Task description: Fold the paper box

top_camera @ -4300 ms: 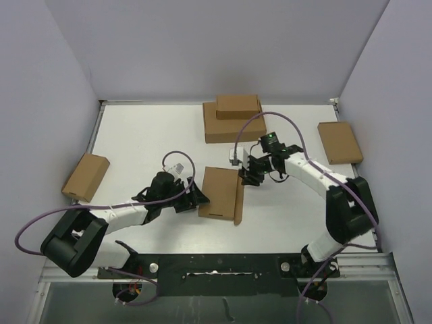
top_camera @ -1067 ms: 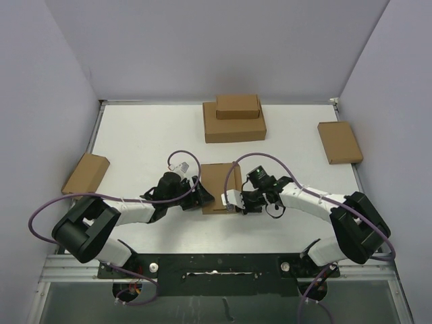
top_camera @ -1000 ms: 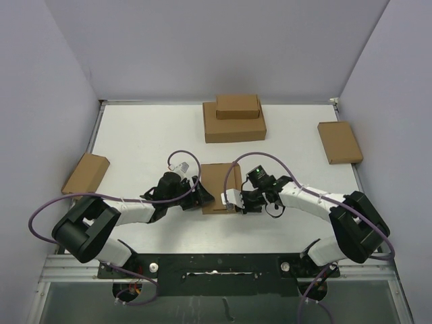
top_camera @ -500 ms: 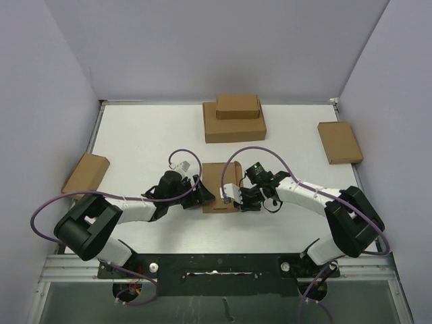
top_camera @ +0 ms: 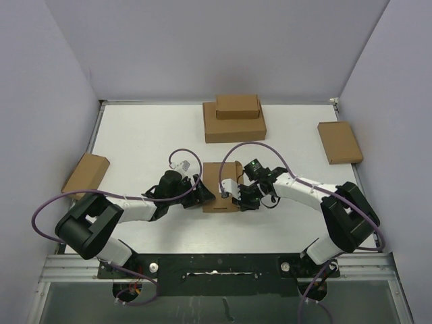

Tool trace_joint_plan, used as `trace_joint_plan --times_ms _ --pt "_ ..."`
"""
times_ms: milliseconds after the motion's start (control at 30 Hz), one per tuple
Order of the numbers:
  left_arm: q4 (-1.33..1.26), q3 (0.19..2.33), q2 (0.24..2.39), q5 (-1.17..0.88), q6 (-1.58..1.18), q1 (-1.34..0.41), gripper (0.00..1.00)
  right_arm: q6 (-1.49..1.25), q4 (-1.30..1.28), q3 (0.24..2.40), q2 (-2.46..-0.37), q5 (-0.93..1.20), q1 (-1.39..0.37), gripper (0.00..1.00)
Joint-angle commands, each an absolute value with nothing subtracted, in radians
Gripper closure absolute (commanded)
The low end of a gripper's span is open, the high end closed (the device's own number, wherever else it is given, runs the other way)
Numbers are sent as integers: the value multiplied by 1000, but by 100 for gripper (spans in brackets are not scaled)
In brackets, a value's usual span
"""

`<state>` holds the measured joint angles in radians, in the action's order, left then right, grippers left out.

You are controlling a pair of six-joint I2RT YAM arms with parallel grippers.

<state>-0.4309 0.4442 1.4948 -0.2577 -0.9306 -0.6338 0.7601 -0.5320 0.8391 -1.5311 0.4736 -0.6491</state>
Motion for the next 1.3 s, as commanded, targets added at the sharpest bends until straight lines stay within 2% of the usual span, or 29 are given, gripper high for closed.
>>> trace_joint_plan --times_ms 0,600,800,1033,1267 --pt "-340 432 1544 -267 -907 -644 32 733 -468 890 -1542 509 -644 100" --pt "-344 447 1572 -265 -911 -661 32 691 -475 926 -1566 532 -657 99" --pt "-346 440 1571 -266 -911 -660 32 720 -506 918 -1527 567 -618 86" --pt "-347 434 1568 -263 -913 -657 32 756 -550 919 -1479 611 -589 76" --pt "-348 436 1571 -265 -913 -658 32 798 -597 920 -1460 672 -522 75"
